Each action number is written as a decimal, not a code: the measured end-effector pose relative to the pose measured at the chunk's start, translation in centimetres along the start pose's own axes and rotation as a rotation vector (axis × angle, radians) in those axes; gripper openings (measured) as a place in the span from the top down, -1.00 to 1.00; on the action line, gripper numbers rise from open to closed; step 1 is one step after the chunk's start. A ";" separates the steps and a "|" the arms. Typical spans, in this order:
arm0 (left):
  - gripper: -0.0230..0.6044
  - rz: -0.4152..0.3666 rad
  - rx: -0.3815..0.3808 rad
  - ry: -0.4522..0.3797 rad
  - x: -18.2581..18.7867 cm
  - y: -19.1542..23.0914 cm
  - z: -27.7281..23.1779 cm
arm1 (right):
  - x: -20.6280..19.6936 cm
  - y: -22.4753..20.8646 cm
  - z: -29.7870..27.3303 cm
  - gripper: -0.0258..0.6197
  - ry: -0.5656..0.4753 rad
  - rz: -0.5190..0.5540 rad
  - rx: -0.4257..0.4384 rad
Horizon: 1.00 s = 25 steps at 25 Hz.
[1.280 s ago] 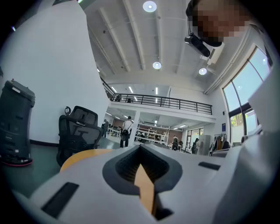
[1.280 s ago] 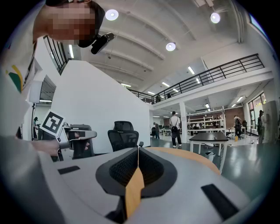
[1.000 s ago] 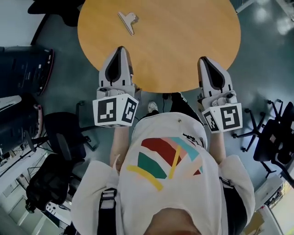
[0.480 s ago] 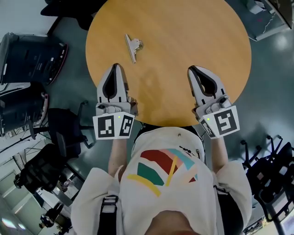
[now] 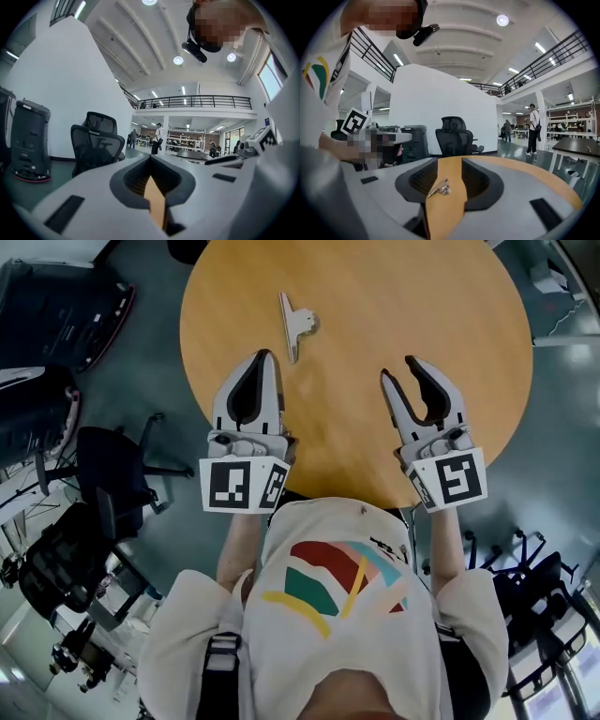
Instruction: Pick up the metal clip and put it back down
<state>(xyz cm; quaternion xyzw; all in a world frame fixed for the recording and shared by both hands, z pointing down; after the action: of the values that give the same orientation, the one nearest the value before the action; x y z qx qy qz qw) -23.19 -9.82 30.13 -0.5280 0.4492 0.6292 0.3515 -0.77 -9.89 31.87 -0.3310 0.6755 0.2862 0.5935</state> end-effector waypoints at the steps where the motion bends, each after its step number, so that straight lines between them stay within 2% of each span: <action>1: 0.79 0.007 0.005 0.002 -0.2 0.6 -0.4 | -0.2 -0.2 -1.2 0.45 0.012 -0.004 0.016; 5: 0.79 0.035 0.024 0.025 -1.4 3.0 -1.7 | -1.4 -0.7 -5.5 0.18 0.064 0.021 0.091; 8: 0.79 0.045 0.029 0.044 -2.8 4.9 -2.8 | -3.4 -0.9 -9.6 0.00 0.120 0.116 0.174; 10: 0.79 0.056 0.038 0.056 -3.8 6.1 -3.6 | -5.0 -1.0 -12.3 0.00 0.155 0.160 0.237; 21: 0.79 0.115 0.113 0.135 -11.4 12.2 -7.6 | -12.3 -1.1 -24.6 0.00 0.352 0.189 0.609; 25: 0.79 0.148 0.138 0.169 -14.4 13.8 -8.3 | -15.4 -0.6 -26.4 0.00 0.440 0.289 0.738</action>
<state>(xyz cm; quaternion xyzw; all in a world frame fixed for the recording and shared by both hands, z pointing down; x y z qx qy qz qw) -30.16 -21.93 46.61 -0.5191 0.5574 0.5742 0.3005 -15.33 -29.17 50.58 -0.0528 0.8817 0.0290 0.4679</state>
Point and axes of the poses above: the fingertips, and each gripper's own axes: z backward along the fingers, y to its left, x out of its top, the point moved 7 cm from there along z, backward along the fingers, and after that the axes turned 5 degrees about -y, right-handed, at the moved point
